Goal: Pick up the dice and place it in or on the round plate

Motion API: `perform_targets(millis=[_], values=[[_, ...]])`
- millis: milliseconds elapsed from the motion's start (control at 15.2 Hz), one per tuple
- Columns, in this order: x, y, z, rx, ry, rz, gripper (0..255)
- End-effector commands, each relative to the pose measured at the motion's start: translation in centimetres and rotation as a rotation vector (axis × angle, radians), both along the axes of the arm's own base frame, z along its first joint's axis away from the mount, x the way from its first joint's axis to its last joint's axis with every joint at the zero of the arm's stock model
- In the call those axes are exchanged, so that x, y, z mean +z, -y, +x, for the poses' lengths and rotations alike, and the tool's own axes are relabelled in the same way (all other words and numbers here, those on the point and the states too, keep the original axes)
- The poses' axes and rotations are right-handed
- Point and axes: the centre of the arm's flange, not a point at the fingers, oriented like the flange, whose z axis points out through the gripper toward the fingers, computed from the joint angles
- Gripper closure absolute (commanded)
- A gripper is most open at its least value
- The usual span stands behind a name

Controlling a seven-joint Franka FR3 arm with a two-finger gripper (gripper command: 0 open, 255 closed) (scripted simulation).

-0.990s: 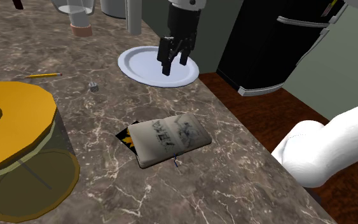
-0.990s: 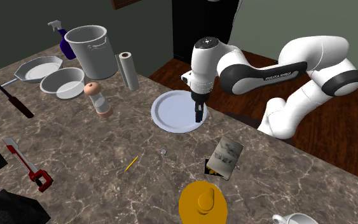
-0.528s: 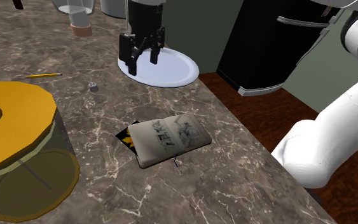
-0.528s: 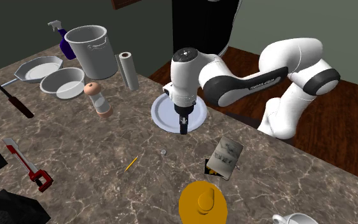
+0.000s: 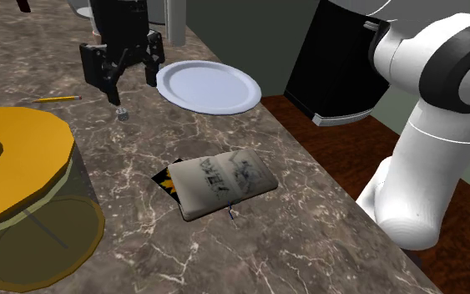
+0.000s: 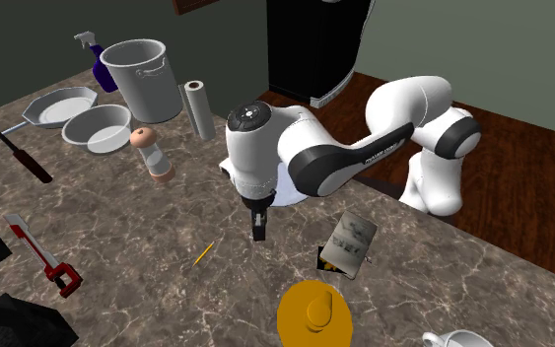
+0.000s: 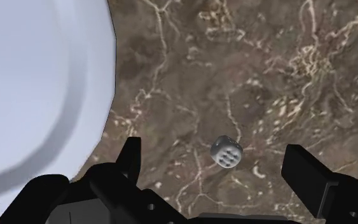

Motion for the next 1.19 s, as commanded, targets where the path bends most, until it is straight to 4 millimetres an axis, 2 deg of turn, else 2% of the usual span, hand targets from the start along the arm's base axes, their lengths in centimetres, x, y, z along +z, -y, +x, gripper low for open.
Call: perform_targets(millis=[0, 66, 528, 1056, 1122], values=[[0.1, -2.3, 1.1, 0.013, 0.002, 0.000, 0], [0.1, -2.5, 1.2, 0.014, 0.002, 0.000, 0], [-3.9, -2.5, 1.2, 0.014, 0.002, 0.000, 0], [-3.9, -2.5, 1.2, 0.014, 0.002, 0.000, 0], [-3.9, -2.5, 1.2, 0.014, 0.002, 0.000, 255]])
